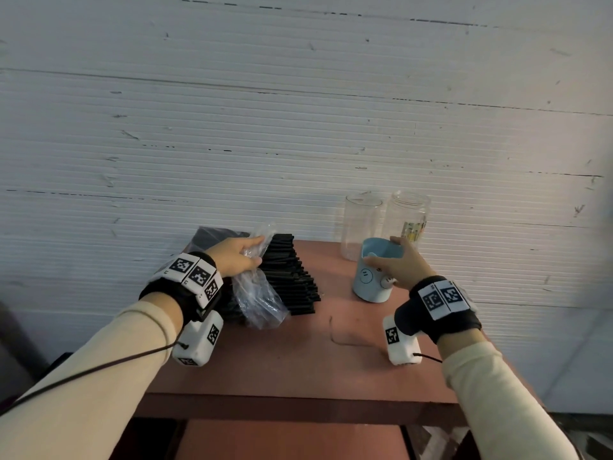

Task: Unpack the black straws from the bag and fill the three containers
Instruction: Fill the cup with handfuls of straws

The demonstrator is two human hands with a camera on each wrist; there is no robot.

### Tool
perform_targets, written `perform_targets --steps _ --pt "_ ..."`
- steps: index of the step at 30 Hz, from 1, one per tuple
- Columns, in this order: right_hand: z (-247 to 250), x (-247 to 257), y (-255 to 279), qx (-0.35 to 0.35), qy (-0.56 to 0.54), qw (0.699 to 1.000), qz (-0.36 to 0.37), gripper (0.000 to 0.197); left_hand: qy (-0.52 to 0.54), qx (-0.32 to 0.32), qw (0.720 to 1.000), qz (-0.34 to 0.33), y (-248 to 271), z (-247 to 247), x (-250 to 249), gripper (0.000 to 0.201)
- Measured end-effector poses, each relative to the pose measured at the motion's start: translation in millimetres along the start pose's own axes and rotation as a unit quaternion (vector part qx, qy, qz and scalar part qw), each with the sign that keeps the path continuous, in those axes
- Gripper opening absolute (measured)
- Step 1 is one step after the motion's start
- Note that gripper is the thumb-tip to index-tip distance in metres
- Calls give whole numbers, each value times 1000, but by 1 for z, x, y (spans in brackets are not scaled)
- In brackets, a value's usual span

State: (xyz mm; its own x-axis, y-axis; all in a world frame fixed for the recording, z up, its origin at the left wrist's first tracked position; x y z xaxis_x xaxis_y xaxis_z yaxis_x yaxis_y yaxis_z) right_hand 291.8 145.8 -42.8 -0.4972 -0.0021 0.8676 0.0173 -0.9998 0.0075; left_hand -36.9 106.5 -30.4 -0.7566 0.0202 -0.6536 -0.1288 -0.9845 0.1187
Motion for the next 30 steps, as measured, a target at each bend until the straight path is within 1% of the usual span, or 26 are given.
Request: perform_targets --steps 4,6,8,9,10,11,12,14,16,17,19,22,24,27,29,30 --pt "-1 10 11 14 68 998 0 96 14 -8 1000 0 4 -1 -4 61" --pt "-4 23 18 -20 108 993 39 95 16 -13 1000 1 6 -2 -6 61" --pt "-11 43 29 -53 126 983 124 78 15 -17 1000 4 9 -3 -9 60" --pt "-19 53 34 -53 129 976 168 66 13 -18 1000 5 10 -3 -11 59" --pt "-29 64 39 -35 128 970 203 55 12 -18 1000 6 11 -3 -13 59" --pt "-41 73 43 -4 120 968 221 47 12 -15 1000 6 12 -3 -15 59" --pt "-54 81 47 34 110 967 226 41 14 -13 1000 5 14 -3 -18 60" --pt "-81 90 53 119 95 968 202 37 25 -12 1000 1 17 -1 -23 60" --pt "-105 92 55 189 156 951 189 42 31 -7 999 -5 21 0 -26 61" --pt "-115 92 55 208 191 940 189 44 29 -4 1000 -6 24 0 -28 63" --pt "-123 92 54 210 215 934 196 42 26 5 1000 -3 29 0 -32 69" --pt "-113 88 50 190 182 945 195 27 16 19 1000 -9 36 -2 -36 82" --pt "-102 83 47 190 151 952 186 22 1 30 1000 -8 40 -4 -36 88" --pt "-85 75 38 196 82 960 182 18 -30 29 999 -6 43 -5 -33 89" --pt "-79 71 35 197 36 963 182 21 -47 23 999 -8 45 -5 -33 87" --pt "-78 69 36 209 10 962 177 25 -52 21 998 -10 46 -5 -32 85"
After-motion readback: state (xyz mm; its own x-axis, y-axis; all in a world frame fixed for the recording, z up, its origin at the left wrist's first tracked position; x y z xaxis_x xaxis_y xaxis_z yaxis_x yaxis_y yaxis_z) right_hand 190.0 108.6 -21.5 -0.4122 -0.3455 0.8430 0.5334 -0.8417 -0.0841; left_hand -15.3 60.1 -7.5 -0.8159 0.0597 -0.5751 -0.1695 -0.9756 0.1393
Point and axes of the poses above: each hand's wrist, its own y-axis away from the middle knuckle, its own z-axis out of the back of the hand, x = y × z, the point moved 3 cm from there along -y, towards the middle knuckle, and after that the axes turned 8 degrees about x, right-handed, at the moved point
